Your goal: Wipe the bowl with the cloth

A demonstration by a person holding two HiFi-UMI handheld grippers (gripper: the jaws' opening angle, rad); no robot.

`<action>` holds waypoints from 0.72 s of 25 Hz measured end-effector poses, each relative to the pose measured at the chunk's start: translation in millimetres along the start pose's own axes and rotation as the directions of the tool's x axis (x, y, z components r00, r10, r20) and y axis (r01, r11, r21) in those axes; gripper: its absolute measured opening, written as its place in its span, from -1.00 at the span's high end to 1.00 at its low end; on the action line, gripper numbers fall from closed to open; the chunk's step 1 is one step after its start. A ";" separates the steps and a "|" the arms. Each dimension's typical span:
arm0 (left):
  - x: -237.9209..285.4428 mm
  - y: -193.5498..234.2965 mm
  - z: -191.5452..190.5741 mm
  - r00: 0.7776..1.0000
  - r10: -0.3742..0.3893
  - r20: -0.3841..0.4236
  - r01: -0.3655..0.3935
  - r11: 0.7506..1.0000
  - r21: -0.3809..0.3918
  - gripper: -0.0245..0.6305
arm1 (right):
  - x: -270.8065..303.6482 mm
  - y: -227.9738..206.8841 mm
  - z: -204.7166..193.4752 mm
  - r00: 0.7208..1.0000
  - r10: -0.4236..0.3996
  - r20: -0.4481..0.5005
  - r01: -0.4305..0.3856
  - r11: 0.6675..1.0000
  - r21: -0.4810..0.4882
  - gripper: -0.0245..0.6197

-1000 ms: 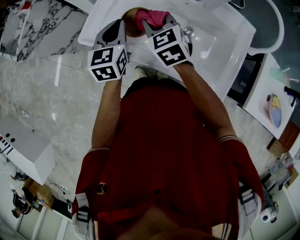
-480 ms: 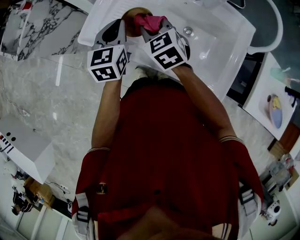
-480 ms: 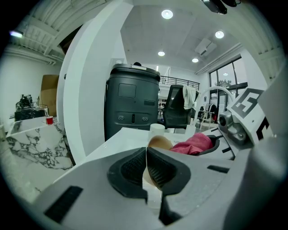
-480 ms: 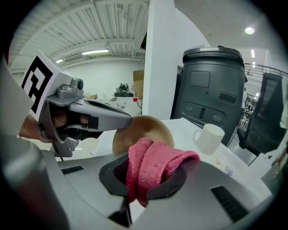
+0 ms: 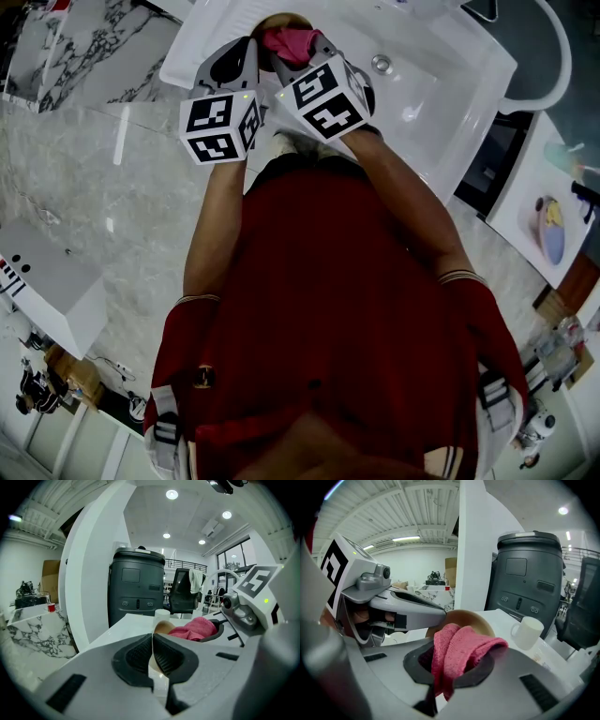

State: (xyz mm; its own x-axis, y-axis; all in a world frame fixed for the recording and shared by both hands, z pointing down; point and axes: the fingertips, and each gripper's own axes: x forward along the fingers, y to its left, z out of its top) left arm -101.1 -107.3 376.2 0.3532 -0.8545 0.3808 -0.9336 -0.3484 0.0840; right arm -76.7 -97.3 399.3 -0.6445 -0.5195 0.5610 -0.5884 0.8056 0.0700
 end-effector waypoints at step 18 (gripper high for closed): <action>0.9 -3.6 -0.6 1.000 -0.009 -0.010 0.009 1.000 0.010 0.89 | -6.4 -25.8 7.9 0.996 -0.088 0.035 0.088 0.996 0.010 0.83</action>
State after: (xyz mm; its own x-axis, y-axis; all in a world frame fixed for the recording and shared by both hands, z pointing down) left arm -97.5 -106.5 376.8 0.3605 -0.8478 0.3890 -0.9298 -0.3598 0.0776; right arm -61.3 -117.0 387.5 -0.6067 -0.5980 0.5238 -0.6476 0.7539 0.1107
